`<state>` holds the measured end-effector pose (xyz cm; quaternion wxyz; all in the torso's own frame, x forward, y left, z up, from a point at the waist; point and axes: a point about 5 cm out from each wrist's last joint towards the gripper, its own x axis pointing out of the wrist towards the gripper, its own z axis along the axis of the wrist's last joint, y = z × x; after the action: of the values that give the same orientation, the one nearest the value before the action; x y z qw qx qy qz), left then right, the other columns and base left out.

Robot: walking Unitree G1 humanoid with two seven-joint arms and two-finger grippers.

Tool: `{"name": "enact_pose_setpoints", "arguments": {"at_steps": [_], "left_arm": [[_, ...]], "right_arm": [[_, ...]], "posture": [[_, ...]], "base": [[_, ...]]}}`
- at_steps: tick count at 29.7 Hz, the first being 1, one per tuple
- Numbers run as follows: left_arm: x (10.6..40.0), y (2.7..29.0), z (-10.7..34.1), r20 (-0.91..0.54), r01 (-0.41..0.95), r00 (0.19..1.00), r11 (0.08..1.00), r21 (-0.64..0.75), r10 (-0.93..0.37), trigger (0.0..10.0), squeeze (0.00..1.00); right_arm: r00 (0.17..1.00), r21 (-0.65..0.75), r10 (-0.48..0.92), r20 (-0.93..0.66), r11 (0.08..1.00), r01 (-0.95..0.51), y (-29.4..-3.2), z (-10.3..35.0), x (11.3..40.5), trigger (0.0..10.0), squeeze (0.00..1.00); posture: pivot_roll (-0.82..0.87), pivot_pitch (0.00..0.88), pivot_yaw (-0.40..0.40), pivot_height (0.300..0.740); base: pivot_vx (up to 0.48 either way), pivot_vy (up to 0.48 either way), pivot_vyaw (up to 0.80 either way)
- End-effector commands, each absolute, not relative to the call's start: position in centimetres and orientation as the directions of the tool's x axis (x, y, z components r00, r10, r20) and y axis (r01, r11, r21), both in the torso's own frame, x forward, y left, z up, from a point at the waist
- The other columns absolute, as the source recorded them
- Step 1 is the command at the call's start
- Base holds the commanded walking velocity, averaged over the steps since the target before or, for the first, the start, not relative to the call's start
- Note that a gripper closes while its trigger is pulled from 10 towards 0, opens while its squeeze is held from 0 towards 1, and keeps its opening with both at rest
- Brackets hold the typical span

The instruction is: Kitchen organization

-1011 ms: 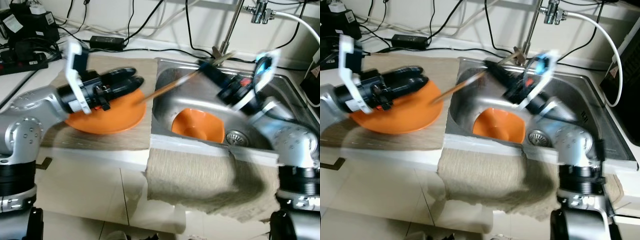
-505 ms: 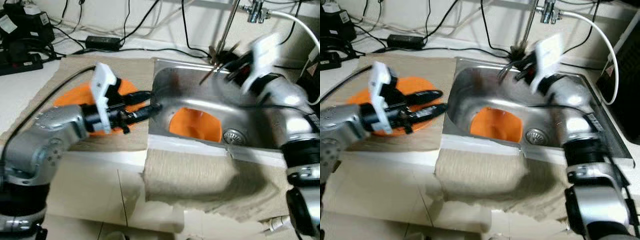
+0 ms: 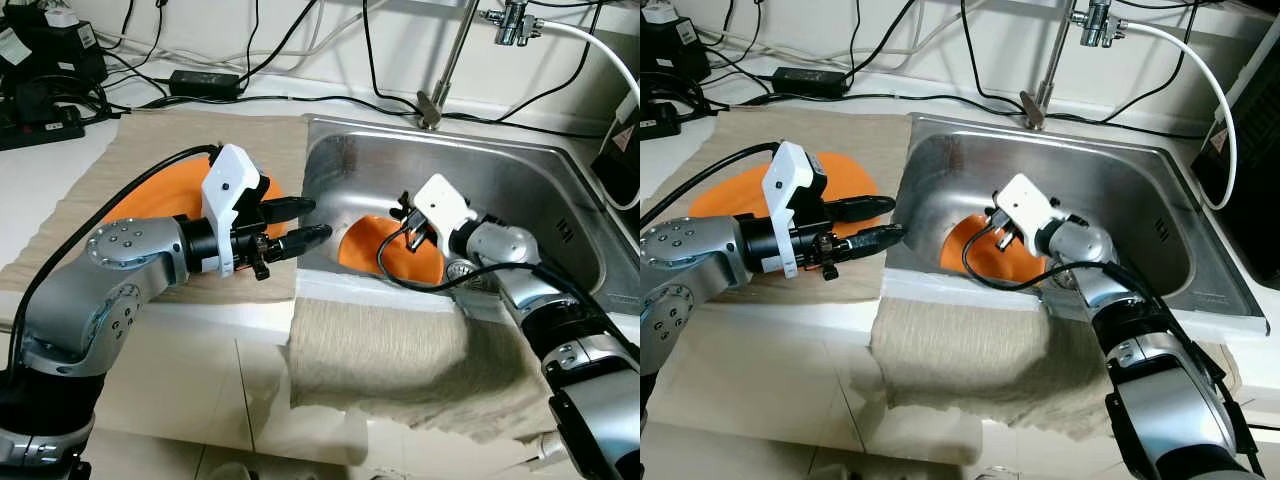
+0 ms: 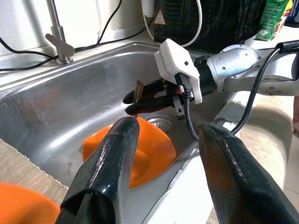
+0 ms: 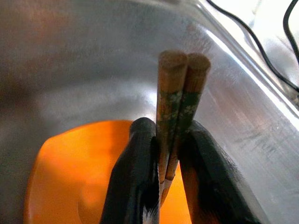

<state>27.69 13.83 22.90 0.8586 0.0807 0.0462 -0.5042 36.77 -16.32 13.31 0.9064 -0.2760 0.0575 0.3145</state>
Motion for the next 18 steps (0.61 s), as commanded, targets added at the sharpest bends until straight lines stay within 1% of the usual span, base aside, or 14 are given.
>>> {"name": "enact_pose_setpoints", "arguments": {"at_steps": [1, 6, 9, 12, 14, 15, 18], "left_arm": [[27.7, 13.8, 22.9, -0.179, 0.874, 0.485, 0.472, 0.111, -0.856, 10.0, 0.00], [27.7, 14.0, 23.0, -0.181, 0.873, 0.488, 0.475, 0.114, -0.854, 10.0, 0.00], [27.9, 14.4, 23.2, -0.180, 0.866, 0.500, 0.486, 0.119, -0.847, 10.0, 0.00], [28.0, 14.6, 23.2, -0.182, 0.862, 0.506, 0.492, 0.121, -0.843, 10.0, 0.00], [28.1, 14.9, 23.2, -0.186, 0.855, 0.518, 0.502, 0.127, -0.835, 10.0, 0.00], [28.1, 15.1, 23.2, -0.186, 0.852, 0.524, 0.508, 0.129, -0.831, 10.0, 0.00], [28.5, 15.9, 23.4, -0.184, 0.826, 0.564, 0.546, 0.143, -0.805, 10.0, 0.00]], "right_arm": [[0.803, -0.483, 0.518, -0.294, 0.644, -0.593, -16.9, 13.0, 36.7, 10.0, 1.00], [0.819, -0.498, 0.499, -0.284, 0.653, -0.571, -17.1, 13.0, 37.0, 10.0, 1.00], [0.836, -0.482, 0.503, -0.220, 0.689, -0.541, -16.9, 14.0, 37.4, 10.0, 1.00], [0.840, -0.478, 0.504, -0.200, 0.698, -0.533, -16.9, 14.3, 37.5, 10.0, 1.00], [0.849, -0.448, 0.506, -0.155, 0.729, -0.517, -16.8, 15.0, 37.8, 10.0, 1.00], [0.853, -0.415, 0.508, -0.121, 0.755, -0.508, -16.7, 15.4, 38.0, 10.0, 0.00], [0.874, -0.288, 0.485, 0.020, 0.840, -0.460, -17.0, 17.5, 38.6, 10.0, 0.00]], "posture": [[-0.03, 0.000, -0.071, 0.740], [-0.03, 0.000, -0.070, 0.740], [-0.03, 0.000, -0.071, 0.740], [-0.03, 0.000, -0.073, 0.740], [-0.03, 0.000, -0.073, 0.740], [-0.03, 0.000, -0.075, 0.740], [-0.02, 0.000, -0.076, 0.740]], "base": [[0.000, 0.000, 0.00], [0.000, 0.000, 0.00], [0.000, 0.000, 0.00], [0.000, 0.000, 0.00], [0.000, 0.000, 0.00], [0.000, 0.000, 0.00], [0.000, 0.000, 0.00]]}}
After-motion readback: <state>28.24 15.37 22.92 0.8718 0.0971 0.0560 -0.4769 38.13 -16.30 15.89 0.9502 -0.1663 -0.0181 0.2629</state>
